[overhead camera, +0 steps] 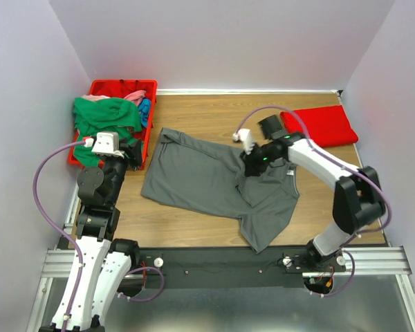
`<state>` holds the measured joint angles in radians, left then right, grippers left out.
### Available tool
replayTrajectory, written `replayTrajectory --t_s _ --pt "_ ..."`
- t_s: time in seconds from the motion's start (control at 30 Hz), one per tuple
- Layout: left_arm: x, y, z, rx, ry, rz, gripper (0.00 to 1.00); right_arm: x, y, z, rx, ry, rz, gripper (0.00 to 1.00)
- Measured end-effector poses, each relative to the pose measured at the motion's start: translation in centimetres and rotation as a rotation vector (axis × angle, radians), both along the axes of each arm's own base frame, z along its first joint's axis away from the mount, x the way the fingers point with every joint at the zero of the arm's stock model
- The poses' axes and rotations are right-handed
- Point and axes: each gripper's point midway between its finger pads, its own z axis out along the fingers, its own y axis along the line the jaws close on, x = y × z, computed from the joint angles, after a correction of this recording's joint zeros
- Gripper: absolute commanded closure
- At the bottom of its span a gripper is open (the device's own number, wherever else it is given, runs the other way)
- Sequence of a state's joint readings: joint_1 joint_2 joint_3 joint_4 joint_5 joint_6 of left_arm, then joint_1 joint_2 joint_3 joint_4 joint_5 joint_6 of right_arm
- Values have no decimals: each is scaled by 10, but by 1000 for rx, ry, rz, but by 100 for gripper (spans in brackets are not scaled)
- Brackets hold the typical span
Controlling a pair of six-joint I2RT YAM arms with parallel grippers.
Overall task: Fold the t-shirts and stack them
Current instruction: Fold the tshirt
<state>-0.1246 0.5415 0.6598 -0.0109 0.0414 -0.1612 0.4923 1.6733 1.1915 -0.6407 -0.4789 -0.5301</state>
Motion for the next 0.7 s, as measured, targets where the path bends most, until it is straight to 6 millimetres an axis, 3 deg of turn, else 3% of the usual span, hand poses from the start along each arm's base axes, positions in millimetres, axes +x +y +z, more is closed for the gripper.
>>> replayTrajectory --t_s 0.07,0.2,0.33,0.4,0.5,0.7 --pt "0 0 0 0 -1 0 46 14 -25 14 22 -34 -78 61" --pt "-1 0 1 -1 -5 0 46 49 -106 37 43 -109 -325 63" --pt "-2 0 2 -1 -9 0 46 56 -178 30 40 -84 -553 64" --pt "-2 0 3 -1 -12 0 46 53 -203 23 43 -57 -637 64" --pt "-3 0 3 -2 -14 0 46 51 -226 14 43 -37 -715 64" --pt "-3 0 4 -2 -14 -2 46 56 -223 -11 63 46 -728 65"
